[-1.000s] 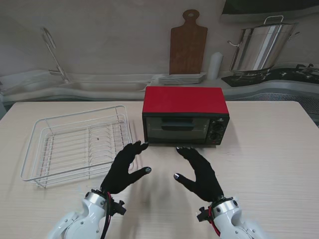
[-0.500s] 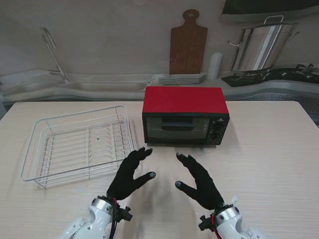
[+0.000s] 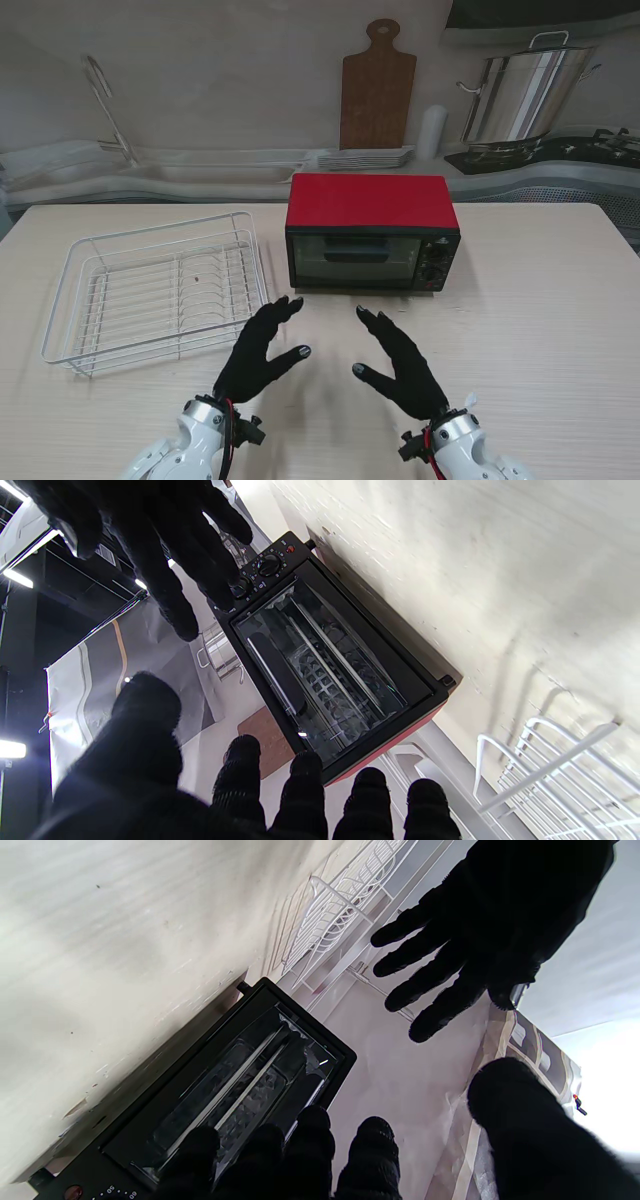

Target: Slide the trays into the oven

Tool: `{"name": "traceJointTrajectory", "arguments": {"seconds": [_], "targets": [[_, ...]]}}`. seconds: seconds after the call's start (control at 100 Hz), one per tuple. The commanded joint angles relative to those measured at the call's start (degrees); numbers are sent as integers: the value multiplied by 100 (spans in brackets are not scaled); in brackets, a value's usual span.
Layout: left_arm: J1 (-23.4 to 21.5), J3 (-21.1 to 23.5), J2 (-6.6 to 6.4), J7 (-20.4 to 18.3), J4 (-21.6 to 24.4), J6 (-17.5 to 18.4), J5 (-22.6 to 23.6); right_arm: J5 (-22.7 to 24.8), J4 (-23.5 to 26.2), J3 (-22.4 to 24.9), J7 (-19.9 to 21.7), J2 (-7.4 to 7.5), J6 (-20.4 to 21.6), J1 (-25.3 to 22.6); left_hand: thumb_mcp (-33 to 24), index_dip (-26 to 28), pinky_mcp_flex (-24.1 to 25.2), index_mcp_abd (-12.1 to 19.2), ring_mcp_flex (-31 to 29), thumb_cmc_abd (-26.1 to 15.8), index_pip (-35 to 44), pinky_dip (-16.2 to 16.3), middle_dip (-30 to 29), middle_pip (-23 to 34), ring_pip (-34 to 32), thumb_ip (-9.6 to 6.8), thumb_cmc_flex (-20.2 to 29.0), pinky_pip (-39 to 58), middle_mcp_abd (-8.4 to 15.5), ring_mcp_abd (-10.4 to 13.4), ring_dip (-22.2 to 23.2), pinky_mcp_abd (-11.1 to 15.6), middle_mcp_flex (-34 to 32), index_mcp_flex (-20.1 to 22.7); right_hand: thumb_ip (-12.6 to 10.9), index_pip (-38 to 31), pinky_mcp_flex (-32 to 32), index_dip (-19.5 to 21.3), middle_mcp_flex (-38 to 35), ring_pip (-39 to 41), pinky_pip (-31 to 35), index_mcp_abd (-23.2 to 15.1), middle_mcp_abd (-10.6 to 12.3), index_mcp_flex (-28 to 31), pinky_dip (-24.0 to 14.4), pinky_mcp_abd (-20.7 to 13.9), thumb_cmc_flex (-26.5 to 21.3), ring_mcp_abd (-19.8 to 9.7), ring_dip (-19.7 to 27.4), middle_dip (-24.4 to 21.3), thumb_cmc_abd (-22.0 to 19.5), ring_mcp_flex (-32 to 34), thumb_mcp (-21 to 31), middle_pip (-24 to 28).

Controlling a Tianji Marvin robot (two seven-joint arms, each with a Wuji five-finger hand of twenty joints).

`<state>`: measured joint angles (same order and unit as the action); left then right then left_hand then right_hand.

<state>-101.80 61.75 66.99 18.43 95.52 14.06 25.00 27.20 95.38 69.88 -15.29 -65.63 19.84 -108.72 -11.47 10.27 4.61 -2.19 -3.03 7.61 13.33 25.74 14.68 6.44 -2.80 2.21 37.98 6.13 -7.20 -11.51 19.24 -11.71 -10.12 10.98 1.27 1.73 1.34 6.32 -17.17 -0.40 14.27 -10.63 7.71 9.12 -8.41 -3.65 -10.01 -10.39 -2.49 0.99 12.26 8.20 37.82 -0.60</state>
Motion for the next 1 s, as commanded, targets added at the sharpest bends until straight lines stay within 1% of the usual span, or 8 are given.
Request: {"name": "traceJointTrajectory", "arguments": {"seconds": [0.0,0.28,0.47,0.49,0.58,0.63,0.73,0.99], "targets": [[-27,-2,34,-146,59,-39,-37,5,74,-16,109,-27,1,-58,-124,-78,7,238,167,-100,-39,-96,-53,-93,103,-187,-30,-191,195,265,-54,-158,144,-191,-89,145,-14,-138,8,-146,-281,-224,299,49,-62,-154,91,-300,122,-92,70,-306,127,-128],[-26,-14,44,-69,75,31,17,79,138,27,81,-23,50,-109,-153,-37,4,220,167,-80,41,-118,-45,-95,88,-185,-27,-191,187,260,-40,-169,123,-188,-86,189,-13,-414,46,-150,-356,-209,280,58,-114,-112,330,-279,137,-97,-108,-309,-115,-132],[-3,-49,44,-82,48,60,0,79,135,59,62,-28,68,-118,-167,-28,6,227,166,-74,58,-122,-18,-37,87,-183,-33,-186,148,260,-32,-168,-33,-190,-121,182,-22,-622,47,-151,-421,-198,277,82,-164,-119,297,-276,144,-98,-149,-310,-225,-129],[-1,-53,46,-80,48,57,-4,71,138,62,62,-29,68,-121,-171,-26,6,225,167,-73,62,-123,-29,-78,86,-183,-31,-185,173,263,-30,-168,76,-189,-123,180,-23,-635,48,-150,-426,-197,277,84,-168,-119,292,-275,144,-99,-149,-310,-230,-130],[-1,-58,41,-100,56,39,-7,56,138,73,53,-34,73,-123,-175,-19,8,209,169,-71,76,-126,-32,-82,89,-181,-36,-185,168,264,-30,-168,114,-185,-128,172,-27,-667,46,-150,-439,-189,278,86,-184,-109,289,-273,145,-99,-156,-310,-246,-129],[-7,-55,34,-126,67,22,-5,35,132,70,24,-44,69,-117,-182,-5,8,188,168,-68,104,-129,5,8,90,-181,-32,-185,108,262,-30,-173,-54,-176,-132,165,-29,-675,31,-147,-446,-185,270,90,-193,-109,276,-271,143,-97,-147,-307,-247,-125],[-46,-22,-3,-282,132,-28,-16,-31,136,73,3,-59,31,-104,-185,10,10,190,174,-72,129,-139,-27,-68,105,-180,-25,-192,158,274,-43,-152,133,-199,-137,152,-33,-681,33,-145,-459,-182,262,89,-209,-113,257,-281,139,-98,-150,-307,-250,-128],[-101,14,-31,-351,181,-52,45,-111,115,86,-17,-76,-27,-78,-173,30,2,189,167,-66,171,-158,-37,-104,102,-180,-18,-197,140,266,-54,-162,95,-198,-140,122,-44,-672,19,-143,-490,-166,250,84,-257,-118,241,-277,127,-96,-128,-308,-241,-128]]}}
